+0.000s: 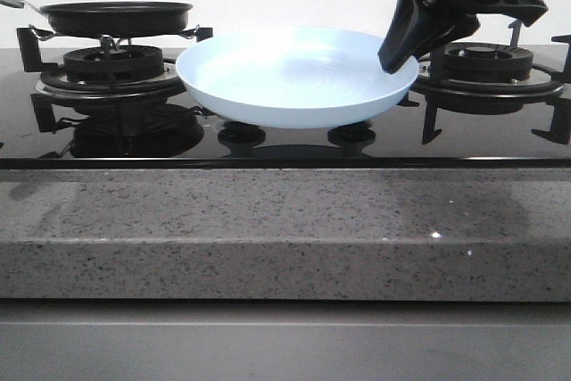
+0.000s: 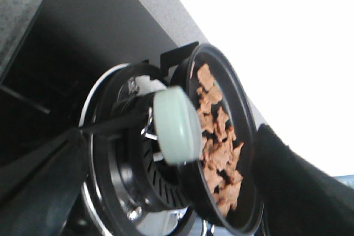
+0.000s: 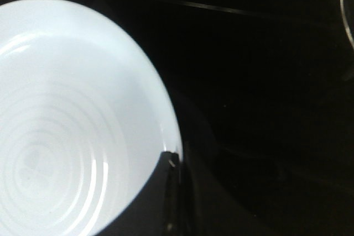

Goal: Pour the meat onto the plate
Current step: 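Grasp the green handle of the black frying pan with the left gripper, then lift the pan with the left gripper and move it over the plate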

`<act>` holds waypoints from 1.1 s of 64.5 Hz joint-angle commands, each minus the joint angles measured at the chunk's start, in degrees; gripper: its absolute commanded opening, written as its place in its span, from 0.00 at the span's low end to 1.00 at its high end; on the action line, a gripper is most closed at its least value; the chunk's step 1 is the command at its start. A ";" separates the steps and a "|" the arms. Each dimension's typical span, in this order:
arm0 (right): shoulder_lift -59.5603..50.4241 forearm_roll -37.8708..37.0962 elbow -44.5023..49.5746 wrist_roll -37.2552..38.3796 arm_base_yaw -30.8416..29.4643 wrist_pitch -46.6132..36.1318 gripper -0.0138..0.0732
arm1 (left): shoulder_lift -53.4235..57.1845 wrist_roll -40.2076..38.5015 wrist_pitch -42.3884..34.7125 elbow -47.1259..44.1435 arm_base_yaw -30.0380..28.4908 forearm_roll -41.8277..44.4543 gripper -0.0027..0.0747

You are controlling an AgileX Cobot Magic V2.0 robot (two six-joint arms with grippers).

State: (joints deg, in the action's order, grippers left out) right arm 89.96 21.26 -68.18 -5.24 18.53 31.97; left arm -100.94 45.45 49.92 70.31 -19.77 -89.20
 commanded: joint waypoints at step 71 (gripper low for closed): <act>-2.09 -0.39 -0.92 -0.80 -0.07 -1.48 0.04 | -3.42 0.60 5.67 6.79 0.98 -9.22 0.40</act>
State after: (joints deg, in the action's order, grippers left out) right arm 89.96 21.26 -68.18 -5.24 18.53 31.97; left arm -106.98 45.78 54.42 75.22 -19.50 -94.03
